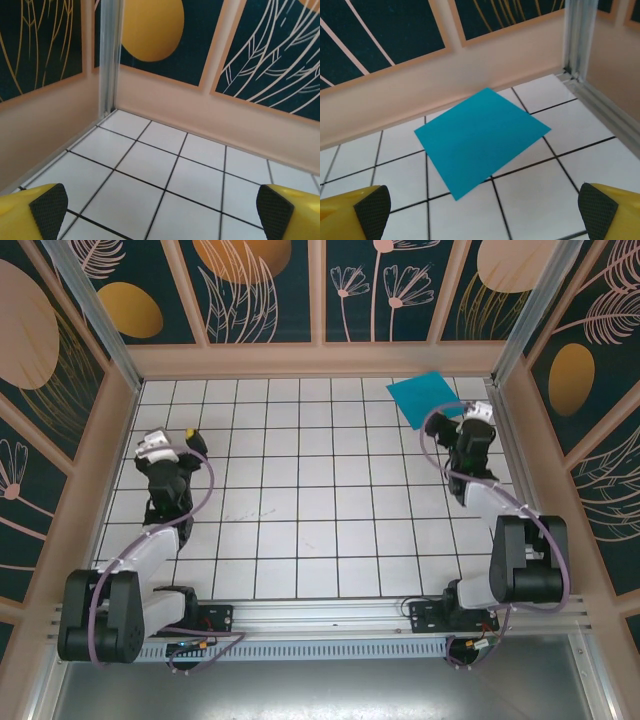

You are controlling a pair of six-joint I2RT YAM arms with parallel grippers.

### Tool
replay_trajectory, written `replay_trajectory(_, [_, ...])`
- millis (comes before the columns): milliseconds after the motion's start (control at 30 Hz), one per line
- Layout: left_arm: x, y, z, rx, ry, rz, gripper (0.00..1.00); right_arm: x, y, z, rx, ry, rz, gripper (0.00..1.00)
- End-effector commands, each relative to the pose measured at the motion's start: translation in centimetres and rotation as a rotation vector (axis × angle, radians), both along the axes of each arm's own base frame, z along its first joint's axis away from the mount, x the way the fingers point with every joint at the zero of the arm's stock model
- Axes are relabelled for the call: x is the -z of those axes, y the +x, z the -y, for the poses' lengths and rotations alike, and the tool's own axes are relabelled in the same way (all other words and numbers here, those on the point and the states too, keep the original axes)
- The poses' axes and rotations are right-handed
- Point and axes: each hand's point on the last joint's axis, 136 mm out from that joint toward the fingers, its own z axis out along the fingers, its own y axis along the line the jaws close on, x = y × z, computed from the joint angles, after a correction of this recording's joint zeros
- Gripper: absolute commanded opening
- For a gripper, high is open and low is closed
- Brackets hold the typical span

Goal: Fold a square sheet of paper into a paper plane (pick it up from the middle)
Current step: Move the square sheet of paper to the center of the table.

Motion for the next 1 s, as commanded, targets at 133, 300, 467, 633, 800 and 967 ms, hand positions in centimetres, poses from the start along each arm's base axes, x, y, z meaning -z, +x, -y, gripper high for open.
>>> replay_trajectory(133, [1.9,1.6,1.9,0.049,-0.286,-0.231,0.99,3.1,4.6,-4.9,-0.184,0.328,-0.254,0.99])
replay_trajectory(300, [2.7,3.1,4.7,0.175,-0.397,-0.299,0.98,6.2,9.0,-4.9,-0.147,0.435,-0.361,0.99])
replay_trajectory(467, [4.5,4.4,7.7,0.312,-0.485,-0.388,0.99,9.5,13.5,-4.9,-0.117,0.523,-0.424,0.9])
replay_trajectory(633, [5.8,4.8,8.7,0.352,-0.522,-0.425,0.99,13.1,15.9,-4.8,-0.061,0.535,-0.508,0.84])
replay_trajectory(800, [6.9,4.7,9.1,0.364,-0.541,-0.455,0.99,14.9,16.5,-4.7,-0.029,0.493,-0.551,0.84])
replay_trajectory(967, [7.6,4.5,9.3,0.367,-0.555,-0.474,0.99,17.3,15.7,-5.0,-0.018,0.479,-0.619,0.84])
